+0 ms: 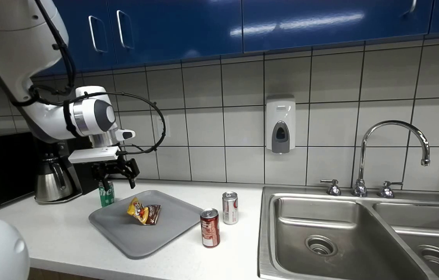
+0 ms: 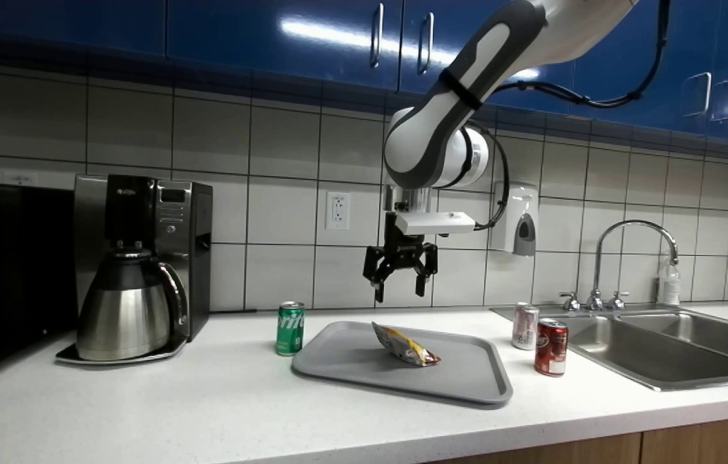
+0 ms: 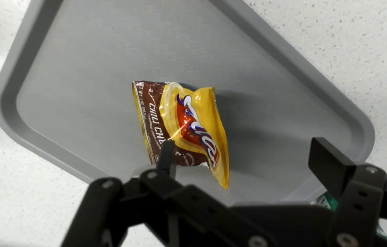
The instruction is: Remove the red, grey and green cans from the tray
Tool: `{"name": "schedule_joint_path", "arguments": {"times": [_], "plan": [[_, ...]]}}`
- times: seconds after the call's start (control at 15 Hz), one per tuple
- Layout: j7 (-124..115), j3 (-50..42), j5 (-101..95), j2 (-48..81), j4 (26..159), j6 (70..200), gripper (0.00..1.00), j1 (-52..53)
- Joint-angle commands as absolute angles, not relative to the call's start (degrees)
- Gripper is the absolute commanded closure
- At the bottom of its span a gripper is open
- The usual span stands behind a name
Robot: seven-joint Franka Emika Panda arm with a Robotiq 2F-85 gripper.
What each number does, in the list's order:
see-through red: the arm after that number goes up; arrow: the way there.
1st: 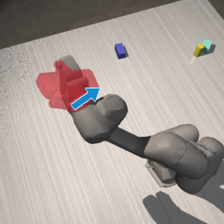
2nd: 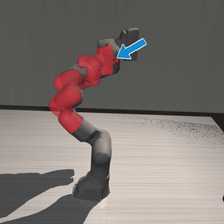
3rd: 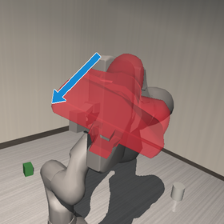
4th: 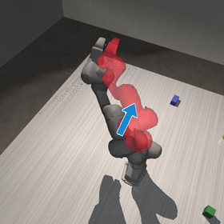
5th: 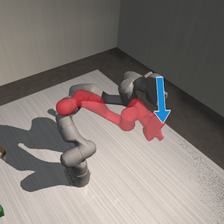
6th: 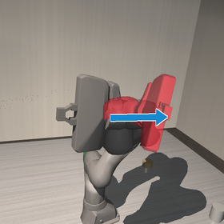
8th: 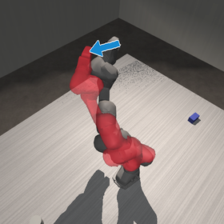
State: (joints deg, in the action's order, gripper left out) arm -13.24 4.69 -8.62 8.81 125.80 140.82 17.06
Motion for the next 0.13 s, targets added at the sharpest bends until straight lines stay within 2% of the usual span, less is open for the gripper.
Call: {"name": "schedule_joint_path", "arguments": {"times": [0.0,0.07], "plan": [[-13.43,6.28,-8.94,8.81,125.73,140.69,0.0,15.49],[-13.43,6.28,-8.94,8.81,125.73,140.69,0.0,15.49]]}}
